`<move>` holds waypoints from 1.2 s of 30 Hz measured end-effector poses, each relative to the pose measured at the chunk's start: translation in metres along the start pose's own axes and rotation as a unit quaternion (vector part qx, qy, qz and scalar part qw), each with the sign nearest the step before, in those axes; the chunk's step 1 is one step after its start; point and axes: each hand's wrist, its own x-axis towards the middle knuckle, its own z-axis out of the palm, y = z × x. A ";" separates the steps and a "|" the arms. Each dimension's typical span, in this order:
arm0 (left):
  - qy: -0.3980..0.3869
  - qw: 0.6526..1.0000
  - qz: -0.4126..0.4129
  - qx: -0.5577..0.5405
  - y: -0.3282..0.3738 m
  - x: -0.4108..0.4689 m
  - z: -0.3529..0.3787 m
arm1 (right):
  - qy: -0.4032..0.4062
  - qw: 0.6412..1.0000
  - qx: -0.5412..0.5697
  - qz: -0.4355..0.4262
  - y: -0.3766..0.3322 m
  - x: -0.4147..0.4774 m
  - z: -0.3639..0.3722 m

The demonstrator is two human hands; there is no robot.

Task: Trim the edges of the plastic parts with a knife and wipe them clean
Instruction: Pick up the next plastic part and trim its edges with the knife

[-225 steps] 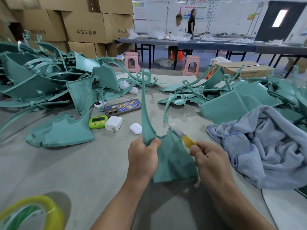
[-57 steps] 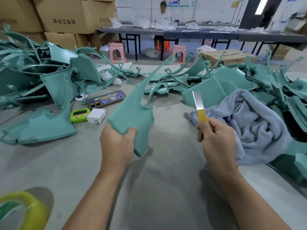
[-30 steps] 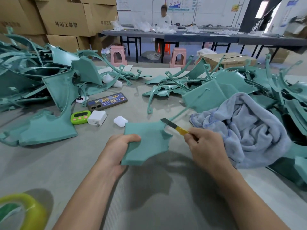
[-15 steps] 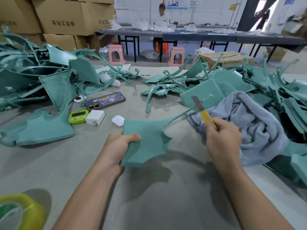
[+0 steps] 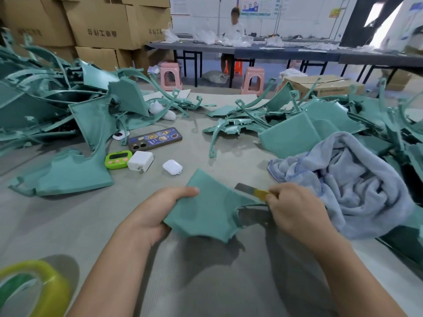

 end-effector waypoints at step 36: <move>0.217 0.667 0.557 0.444 -0.030 0.002 0.029 | 0.153 0.813 0.560 -0.027 -0.020 -0.014 0.006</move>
